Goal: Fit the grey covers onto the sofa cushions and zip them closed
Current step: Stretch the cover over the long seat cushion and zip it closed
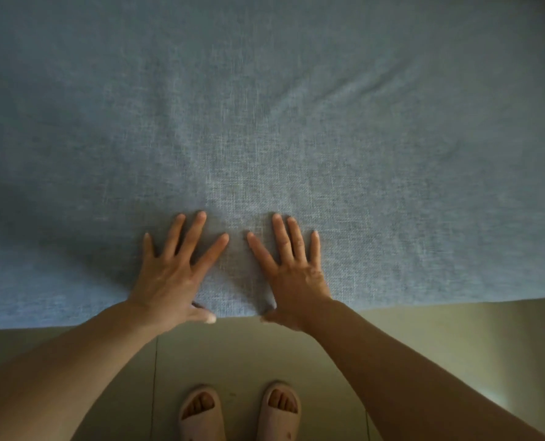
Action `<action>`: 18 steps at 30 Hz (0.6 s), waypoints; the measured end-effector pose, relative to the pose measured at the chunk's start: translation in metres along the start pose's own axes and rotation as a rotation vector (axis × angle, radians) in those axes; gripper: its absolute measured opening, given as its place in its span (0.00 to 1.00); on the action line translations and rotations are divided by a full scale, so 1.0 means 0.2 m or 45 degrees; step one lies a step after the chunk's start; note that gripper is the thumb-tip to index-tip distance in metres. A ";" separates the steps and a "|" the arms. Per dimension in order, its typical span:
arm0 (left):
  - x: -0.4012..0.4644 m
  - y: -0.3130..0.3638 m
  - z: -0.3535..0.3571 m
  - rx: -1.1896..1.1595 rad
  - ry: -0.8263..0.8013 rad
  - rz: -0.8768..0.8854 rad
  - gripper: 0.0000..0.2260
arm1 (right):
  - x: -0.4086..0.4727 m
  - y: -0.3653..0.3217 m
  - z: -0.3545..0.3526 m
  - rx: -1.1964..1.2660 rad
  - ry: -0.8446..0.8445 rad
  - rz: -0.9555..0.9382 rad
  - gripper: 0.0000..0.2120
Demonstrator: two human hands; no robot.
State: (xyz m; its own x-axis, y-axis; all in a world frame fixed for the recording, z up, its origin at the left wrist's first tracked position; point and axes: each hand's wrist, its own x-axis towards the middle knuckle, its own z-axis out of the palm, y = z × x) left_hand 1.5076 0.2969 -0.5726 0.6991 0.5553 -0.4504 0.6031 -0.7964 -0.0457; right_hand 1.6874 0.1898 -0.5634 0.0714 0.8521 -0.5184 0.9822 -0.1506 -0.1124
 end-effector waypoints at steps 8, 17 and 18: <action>0.47 0.45 -0.39 -0.389 -0.054 -0.017 0.32 | -0.17 0.60 -0.06 0.343 0.233 0.600 0.40; 0.80 1.10 -0.53 -0.302 -0.124 0.636 0.33 | -0.47 1.24 0.08 0.693 0.163 1.296 0.47; 0.81 1.14 -0.55 -0.287 -0.159 0.709 0.33 | -0.49 1.27 0.07 0.741 0.175 1.365 0.47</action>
State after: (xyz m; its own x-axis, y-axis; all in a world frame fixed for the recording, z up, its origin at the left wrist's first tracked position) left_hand 1.8001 0.2309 -0.5584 0.8905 0.0269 -0.4542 0.2359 -0.8809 0.4103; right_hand 1.9282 0.0604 -0.5523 0.8475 0.1997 -0.4917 0.1938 -0.9790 -0.0636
